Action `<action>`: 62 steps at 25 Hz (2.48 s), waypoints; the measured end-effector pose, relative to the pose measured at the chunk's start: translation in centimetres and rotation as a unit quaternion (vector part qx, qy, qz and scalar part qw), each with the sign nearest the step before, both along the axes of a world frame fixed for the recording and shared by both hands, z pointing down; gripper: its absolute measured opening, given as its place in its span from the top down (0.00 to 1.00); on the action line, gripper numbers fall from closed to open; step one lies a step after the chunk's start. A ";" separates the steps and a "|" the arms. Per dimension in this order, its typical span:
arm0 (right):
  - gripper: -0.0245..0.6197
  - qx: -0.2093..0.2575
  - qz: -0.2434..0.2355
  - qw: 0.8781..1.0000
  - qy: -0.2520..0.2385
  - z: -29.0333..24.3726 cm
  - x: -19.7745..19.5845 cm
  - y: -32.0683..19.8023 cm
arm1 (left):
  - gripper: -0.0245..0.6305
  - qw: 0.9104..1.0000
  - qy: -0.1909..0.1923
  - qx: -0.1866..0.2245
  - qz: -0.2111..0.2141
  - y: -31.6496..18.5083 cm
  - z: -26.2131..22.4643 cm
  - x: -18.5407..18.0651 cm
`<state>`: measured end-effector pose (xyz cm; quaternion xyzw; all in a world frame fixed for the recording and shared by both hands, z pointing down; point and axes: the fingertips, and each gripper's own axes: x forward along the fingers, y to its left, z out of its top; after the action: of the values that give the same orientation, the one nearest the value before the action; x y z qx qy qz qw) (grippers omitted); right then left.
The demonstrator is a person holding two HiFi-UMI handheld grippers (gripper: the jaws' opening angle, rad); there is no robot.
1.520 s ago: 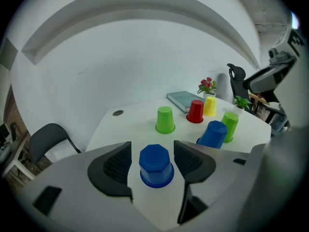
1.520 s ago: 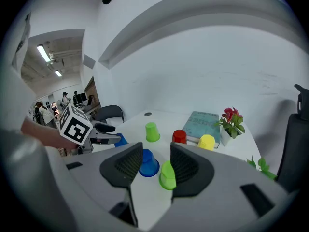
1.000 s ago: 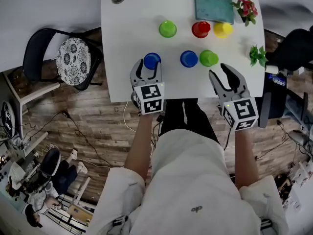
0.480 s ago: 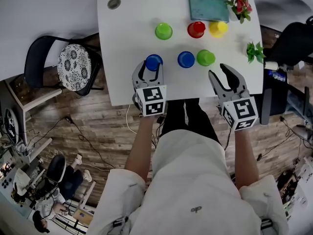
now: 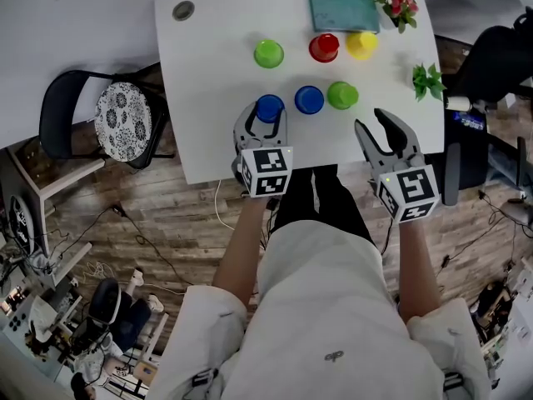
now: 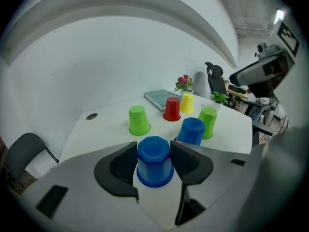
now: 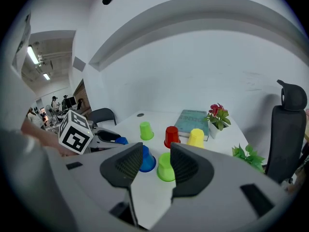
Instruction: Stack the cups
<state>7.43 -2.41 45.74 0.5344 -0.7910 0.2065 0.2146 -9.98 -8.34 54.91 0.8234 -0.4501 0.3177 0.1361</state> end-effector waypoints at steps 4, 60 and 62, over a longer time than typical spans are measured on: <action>0.68 0.001 0.007 1.000 0.000 -0.1 0.5 0.3 | 0.63 1.000 -0.001 0.005 0.012 0.1 0.1 0.6; 0.68 0.033 -0.017 0.999 0.037 -0.6 5.6 -7.9 | 0.86 0.996 0.078 0.049 -0.009 3.2 -10.7 3.6; 0.68 0.023 -0.023 0.999 0.037 0.2 5.9 -8.7 | 0.87 0.996 0.075 0.047 -0.018 3.3 -10.8 3.9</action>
<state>13.32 -11.10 45.94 0.5278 -0.7995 0.1631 0.2357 -6.13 -5.03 44.07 0.8424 -0.4674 0.2310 0.1360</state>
